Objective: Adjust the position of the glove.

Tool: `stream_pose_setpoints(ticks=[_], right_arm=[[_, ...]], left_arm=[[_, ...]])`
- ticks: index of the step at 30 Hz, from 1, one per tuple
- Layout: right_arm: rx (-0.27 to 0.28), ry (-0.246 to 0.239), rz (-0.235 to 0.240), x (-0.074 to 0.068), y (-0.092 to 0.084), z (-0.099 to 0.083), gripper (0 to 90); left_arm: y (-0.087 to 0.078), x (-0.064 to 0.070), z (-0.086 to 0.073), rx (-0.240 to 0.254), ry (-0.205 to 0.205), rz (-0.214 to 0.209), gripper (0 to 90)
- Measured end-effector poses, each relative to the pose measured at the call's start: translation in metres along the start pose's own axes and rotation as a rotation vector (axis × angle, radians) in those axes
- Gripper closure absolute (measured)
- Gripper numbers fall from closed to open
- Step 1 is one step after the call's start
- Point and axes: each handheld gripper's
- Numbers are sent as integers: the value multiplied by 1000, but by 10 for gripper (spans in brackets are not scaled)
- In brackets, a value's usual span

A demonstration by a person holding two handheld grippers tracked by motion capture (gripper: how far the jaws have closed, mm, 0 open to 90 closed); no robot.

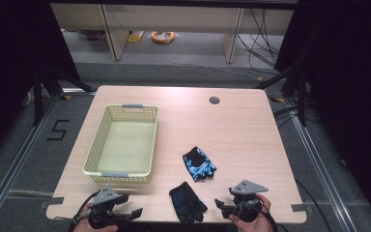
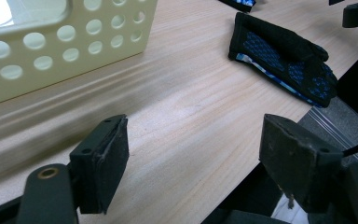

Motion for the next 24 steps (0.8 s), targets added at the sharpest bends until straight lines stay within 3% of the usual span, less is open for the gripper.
stream_pose_setpoints(ticks=[3, 9, 10, 13, 14, 16, 21, 22, 24], right_arm=[[0, 20, 8, -2, -1, 0, 345], [15, -4, 15, -7, -1, 1, 385], [15, -11, 28, -8, -1, 2, 393], [17, -4, 31, -12, -2, 2, 415], [14, -11, 48, -14, -1, 3, 437], [22, -19, 46, -15, -1, 3, 441], [9, -49, 76, -25, 3, 6, 508], [18, -70, 86, -26, 5, 6, 515], [3, -56, 88, -31, 5, 8, 540]], left_arm=[[1, 0, 0, 0, 0, -1, 237], [3, 5, 1, 1, 20, -2, 236], [4, 7, 3, 3, 47, 6, 239], [6, 11, 4, 8, 75, 17, 244], [8, 14, 6, 16, 81, -2, 250], [10, 16, 7, 27, 82, -1, 252], [21, 23, 15, 6, 81, -39, 279], [25, 26, 18, 11, 94, -50, 279], [31, 30, 22, 10, 115, -66, 313]])
Point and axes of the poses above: each handheld gripper's, and its own axes: y roughly forward along the jaws, z roughly out of its top, x roughly to its right, and after that the axes turned 3 degrees about -y, right-handed
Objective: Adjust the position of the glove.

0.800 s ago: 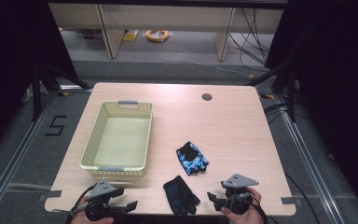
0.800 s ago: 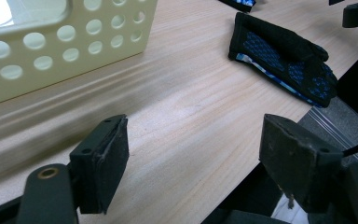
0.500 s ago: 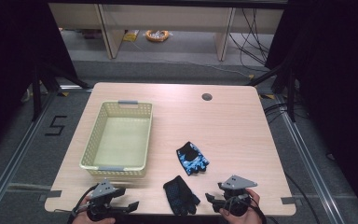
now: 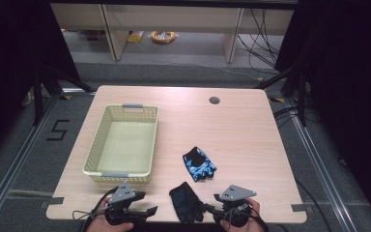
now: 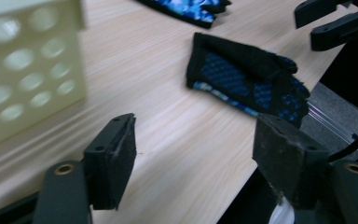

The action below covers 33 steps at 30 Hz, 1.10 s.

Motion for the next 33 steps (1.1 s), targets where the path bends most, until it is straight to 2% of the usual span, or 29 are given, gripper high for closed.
stream_pose_setpoints(ticks=[2, 3, 5, 6, 7, 8, 9, 10, 11, 12, 13, 15, 16, 17, 18, 21, 22, 23, 24, 26, 28, 29, 30, 31, 32, 33], right_arm=[[-2, -20, -2, -1, 3, 0, 551], [-17, -17, 2, -2, 4, 1, 561], [-30, -35, 6, -3, 7, 1, 587], [-52, -37, 14, -6, 9, 1, 628], [-52, -37, 14, -6, 9, 1, 628], [-60, -49, 16, -7, 10, 2, 637], [-60, -49, 16, -7, 10, 2, 637], [-63, -50, 21, -8, 12, 2, 640], [-63, -50, 21, -8, 12, 2, 640], [-62, -42, 17, -8, 12, 2, 640], [-57, -51, 15, -8, 13, 2, 639], [-56, -47, 20, -7, 15, 2, 626], [-56, -45, 23, -7, 15, 2, 619], [-40, -37, 21, -8, 18, 2, 611], [-49, -51, 37, -8, 20, 4, 610], [-46, -37, 34, -10, 23, 4, 612], [-68, -56, 32, -9, 23, 4, 613], [-71, -62, 32, -9, 25, 4, 618], [-99, -52, 37, -10, 26, 3, 636], [-99, -42, 38, -10, 27, 2, 649], [-95, -52, 27, -9, 28, 2, 707], [-95, -52, 27, -9, 28, 2, 707], [-102, -56, 28, -8, 27, 1, 758], [-102, -56, 28, -8, 27, 1, 758], [-100, -79, 23, -6, 27, 1, 783], [-100, -83, 28, -6, 27, 1, 799]], left_arm=[[7, 3, 5, -12, 25, -3, 330], [12, 5, 7, 2, 34, -8, 341], [18, 7, 11, -16, 39, 3, 355], [29, 12, 15, -10, 82, 23, 368], [29, 12, 15, -10, 82, 23, 376], [37, 15, 18, -27, 85, 9, 379], [37, 15, 18, -27, 85, 9, 386], [42, 16, 22, -46, 113, -17, 410], [45, 18, 23, -45, 95, -19, 410], [49, 18, 26, -41, 122, -9, 412], [52, 20, 27, -35, 94, 0, 414], [57, 19, 32, -30, 120, 9, 415], [60, 19, 34, -31, 113, 10, 419], [60, 15, 38, -62, 155, 14, 425], [64, 15, 40, -63, 129, 27, 431], [68, 13, 42, -72, 140, 19, 440], [71, 13, 41, -71, 127, 22, 440], [72, 12, 42, -78, 136, 20, 440], [74, 11, 43, -90, 146, 18, 441], [75, 11, 43, -104, 150, 13, 453], [76, 9, 43, -118, 154, 26, 520], [76, 8, 42, -130, 157, 12, 520], [77, 7, 40, -140, 155, 4, 570], [77, 7, 40, -140, 155, 4, 588], [77, 8, 39, -139, 142, 6, 588], [76, 7, 40, -150, 157, 11, 600]])
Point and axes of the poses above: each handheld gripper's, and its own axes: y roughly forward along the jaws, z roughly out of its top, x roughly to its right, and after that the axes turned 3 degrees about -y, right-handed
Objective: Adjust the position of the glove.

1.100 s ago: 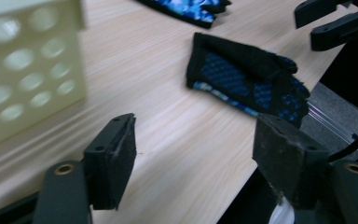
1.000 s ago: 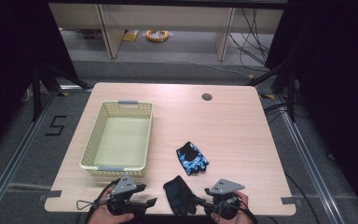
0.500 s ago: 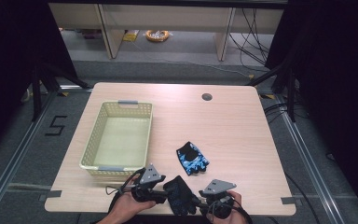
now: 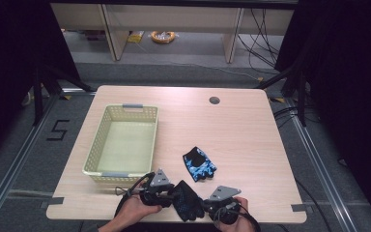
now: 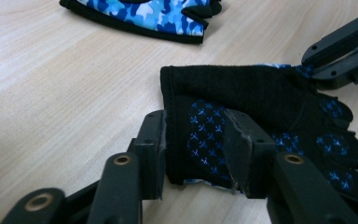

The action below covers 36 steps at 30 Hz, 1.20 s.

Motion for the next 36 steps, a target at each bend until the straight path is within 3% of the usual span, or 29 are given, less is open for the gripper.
stream_pose_setpoints(ticks=[1, 6, 7, 10, 12, 13, 15, 17, 18, 19, 23, 26, 29, 30, 31, 32, 33, 34, 36], right_arm=[[4, -5, 4, 1, 0, 0, 817], [20, -13, 14, 5, -2, 0, 849], [43, 9, 25, 4, -2, 0, 854], [43, -8, 20, 5, -3, 1, 861], [43, -16, 20, 6, -4, 2, 864], [52, -42, 24, 8, -4, 2, 865], [61, -16, 34, 9, -6, 5, 868], [49, -28, 29, 11, -8, 9, 869], [62, -43, 24, 12, -7, 11, 870], [75, -63, 17, 15, -6, 14, 871], [47, -122, 26, 23, -3, 28, 872], [59, -148, 33, 28, 1, 38, 872], [32, -172, 40, 30, 6, 49, 872], [29, -220, 48, 32, 10, 53, 872], [12, -219, 53, 32, 11, 55, 872], [6, -244, 58, 34, 14, 57, 871], [1, -244, 61, 36, 17, 59, 869], [-24, -249, 71, 39, 24, 60, 865], [-41, -255, 69, 40, 27, 61, 862]], left_arm=[[-2, 1, 0, 4, 13, 15, 696], [-3, 0, -4, 16, 21, 42, 826], [-3, 1, -4, 13, 9, 35, 834], [-5, 0, -4, 7, 26, 40, 847], [-5, 2, -6, 16, 19, 44, 848], [-6, 4, -7, 23, 5, 36, 853], [-8, 6, -8, 8, 11, 33, 855], [-10, 9, -10, 9, 15, 27, 856], [-10, 11, -11, 9, 14, 20, 858], [-12, 11, -11, 1, 43, 27, 858], [-15, 14, -15, -5, 29, 16, 862], [-17, 15, -17, -10, 36, 12, 862], [-19, 17, -19, -18, 37, 12, 861], [-20, 18, -20, -10, 35, 12, 861], [-21, 19, -20, -8, 28, 0, 861], [-22, 17, -19, -19, 64, 8, 861], [-21, 19, -20, -8, 24, -4, 860], [-22, 18, -20, -14, 46, -1, 859], [-22, 20, -20, -12, 44, 0, 858]])
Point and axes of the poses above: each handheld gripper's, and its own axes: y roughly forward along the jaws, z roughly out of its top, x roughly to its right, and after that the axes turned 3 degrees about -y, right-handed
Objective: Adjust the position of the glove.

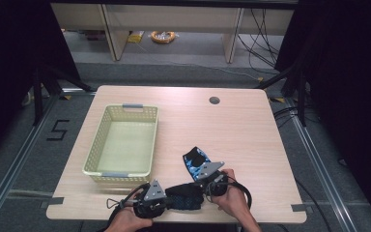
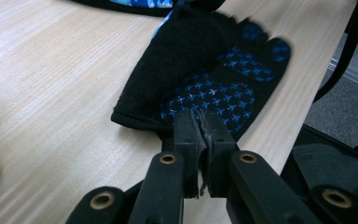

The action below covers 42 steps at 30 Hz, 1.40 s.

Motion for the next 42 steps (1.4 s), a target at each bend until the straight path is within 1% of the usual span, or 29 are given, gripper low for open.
stream_pose_setpoints(ticks=[2, 4, 5, 7, 8, 9, 12, 14, 16, 17, 18, 19, 20, 21, 22, 23, 24, 25, 28, 29, 30, 32, 33, 34, 35, 36, 38, 39, 42], right_arm=[[-35, 24, 4, -1, 4, -2, 856], [-34, 19, 0, -1, 6, -4, 840], [-31, 30, -11, 1, 5, -6, 799], [-25, 43, -16, 4, 5, -7, 779], [-25, 43, -16, 4, 5, -7, 779], [-15, 94, -24, 1, 1, -6, 752], [17, 82, -23, 2, -4, -4, 698], [46, 78, -62, 6, -11, -4, 665], [78, 110, -93, 10, -18, -5, 633], [83, 130, -104, 15, -23, -6, 608], [83, 130, -104, 15, -23, -6, 608], [80, 199, -138, 20, -26, -7, 572], [80, 199, -138, 20, -26, -7, 572], [97, 225, -154, 21, -25, -8, 565], [100, 237, -162, 24, -24, -8, 550], [88, 248, -160, 27, -24, -8, 544], [81, 266, -167, 29, -23, -7, 542], [85, 284, -188, 34, -20, -5, 532], [75, 301, -212, 40, -18, -2, 530], [67, 313, -216, 44, -16, -1, 531], [68, 320, -227, 50, -13, 1, 535], [63, 337, -223, 55, -10, 4, 544], [69, 353, -216, 60, -4, 6, 554], [69, 353, -216, 60, -4, 6, 554], [68, 379, -211, 61, -1, 8, 555], [52, 367, -217, 64, 2, 9, 559], [41, 379, -222, 66, 6, 12, 566], [15, 393, -224, 70, 11, 14, 569], [22, 392, -229, 74, 16, 14, 574]], left_arm=[[1, 0, 0, -4, -3, 4, 858], [0, 0, 0, 1, -9, -3, 854], [1, 0, -1, -1, -11, -6, 851], [1, 1, -1, 3, -17, -4, 847], [0, 0, 0, 2, -6, -1, 847], [0, 0, -1, -5, -6, 4, 838], [0, 0, -1, 0, -11, 1, 790], [-2, 0, 1, 25, -27, -7, 768], [-6, -1, 4, 31, -25, -17, 727], [-9, -1, 5, 34, -15, -21, 678], [-9, -1, 5, 34, -15, -21, 673], [-13, 1, 4, 46, -40, -24, 654], [-13, 1, 4, 46, -40, -24, 632], [-15, 2, 4, 56, -34, -25, 632], [-16, 3, 3, 73, -48, -34, 601], [-19, 4, 2, 70, -72, -35, 591], [-22, 1, 2, 53, -29, -27, 573], [-24, 3, 0, 68, -78, -33, 533], [-27, 1, -3, 70, -82, -31, 490], [-29, 0, -5, 58, -87, -28, 490], [-30, -1, -6, 70, -97, -27, 470], [-31, -1, -7, 72, -101, -27, 449], [-32, -3, -8, 46, -100, -18, 440], [-32, -2, -9, 63, -112, -29, 440], [-33, -4, -10, 50, -107, -26, 434], [-33, -4, -11, 39, -114, -17, 429], [-33, -3, -12, 57, -118, -25, 416], [-34, -5, -13, 44, -104, -18, 403], [-35, -5, -15, 39, -105, -25, 389]])
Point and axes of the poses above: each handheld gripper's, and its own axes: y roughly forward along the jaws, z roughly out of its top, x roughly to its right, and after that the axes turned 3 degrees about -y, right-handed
